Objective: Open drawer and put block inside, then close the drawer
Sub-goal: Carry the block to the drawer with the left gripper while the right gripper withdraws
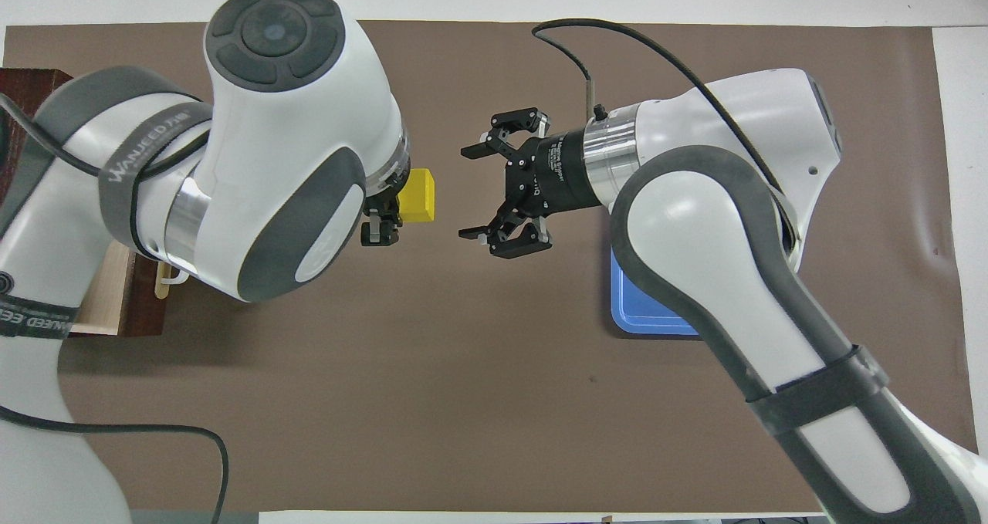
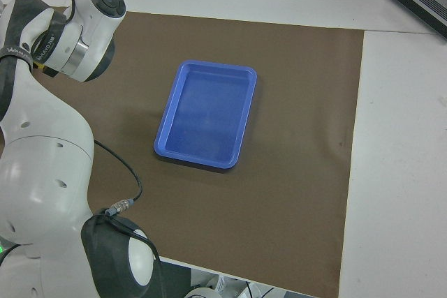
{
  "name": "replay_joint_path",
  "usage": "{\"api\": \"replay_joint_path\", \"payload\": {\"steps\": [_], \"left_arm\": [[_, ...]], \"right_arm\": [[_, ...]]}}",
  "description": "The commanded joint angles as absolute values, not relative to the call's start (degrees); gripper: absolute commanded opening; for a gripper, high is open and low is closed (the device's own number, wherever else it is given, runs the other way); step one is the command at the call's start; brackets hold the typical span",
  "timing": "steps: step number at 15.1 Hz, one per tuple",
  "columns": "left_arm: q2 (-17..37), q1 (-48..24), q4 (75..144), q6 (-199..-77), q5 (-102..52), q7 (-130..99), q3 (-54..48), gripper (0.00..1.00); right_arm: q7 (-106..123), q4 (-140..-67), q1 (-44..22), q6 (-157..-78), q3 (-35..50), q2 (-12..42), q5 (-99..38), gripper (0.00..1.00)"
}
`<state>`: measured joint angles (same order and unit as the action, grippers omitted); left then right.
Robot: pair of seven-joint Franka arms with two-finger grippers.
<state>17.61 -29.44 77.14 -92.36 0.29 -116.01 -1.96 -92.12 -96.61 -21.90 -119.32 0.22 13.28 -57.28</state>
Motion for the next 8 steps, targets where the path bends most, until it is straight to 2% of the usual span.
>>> {"api": "replay_joint_path", "payload": {"steps": [1,4,8], "left_arm": [[17.1,-25.3,76.8,-89.2,-0.1,-106.8,-1.5,0.00],[14.4,-18.6,79.4,-89.9,1.0,-96.5,-1.3,0.00],[13.4,-10.0,80.8,-90.5,1.4,-85.4,-1.1,0.00]], "right_arm": [[-91.7,-95.7,-17.0,-117.4,0.4,13.0,-52.2,1.00],[-85.6,-92.9,-12.5,-112.7,0.4,14.2,-41.7,1.00],[-68.4,-92.2,-8.3,-105.8,0.4,14.0,-32.6,1.00]]}}
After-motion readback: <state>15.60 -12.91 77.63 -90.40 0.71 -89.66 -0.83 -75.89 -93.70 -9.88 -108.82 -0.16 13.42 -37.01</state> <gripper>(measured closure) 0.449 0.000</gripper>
